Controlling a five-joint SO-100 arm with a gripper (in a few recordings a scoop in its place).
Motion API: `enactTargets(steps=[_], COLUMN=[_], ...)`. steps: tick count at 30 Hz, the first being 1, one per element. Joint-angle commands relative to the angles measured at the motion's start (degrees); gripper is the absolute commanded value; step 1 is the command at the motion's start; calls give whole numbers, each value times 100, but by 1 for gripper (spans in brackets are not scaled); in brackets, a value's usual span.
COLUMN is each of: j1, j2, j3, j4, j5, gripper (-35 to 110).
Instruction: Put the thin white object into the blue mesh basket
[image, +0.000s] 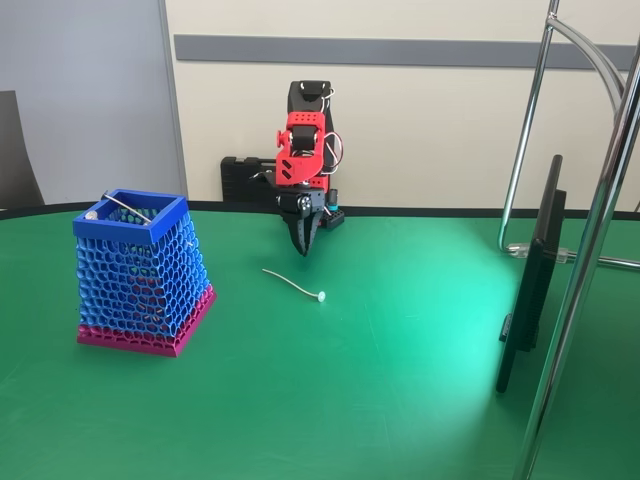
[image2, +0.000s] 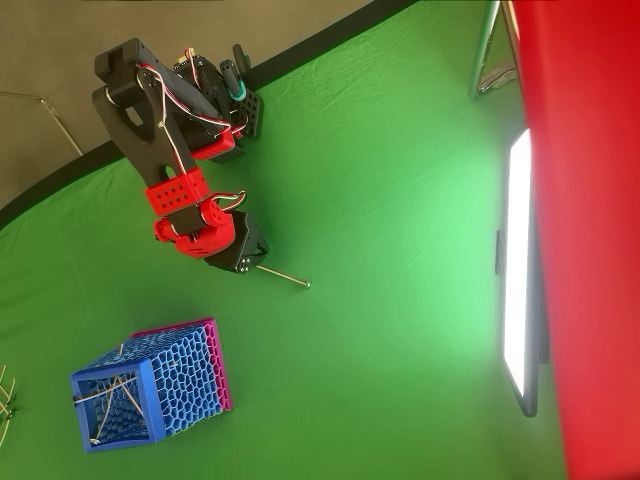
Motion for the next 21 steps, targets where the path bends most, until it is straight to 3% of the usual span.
enactTargets(steps=[1, 21], j1=[-53, -9], j2=[-35, -729], j3=[-255, -562], j4=[-62, -396], j5=[18, 97], gripper=[1, 1])
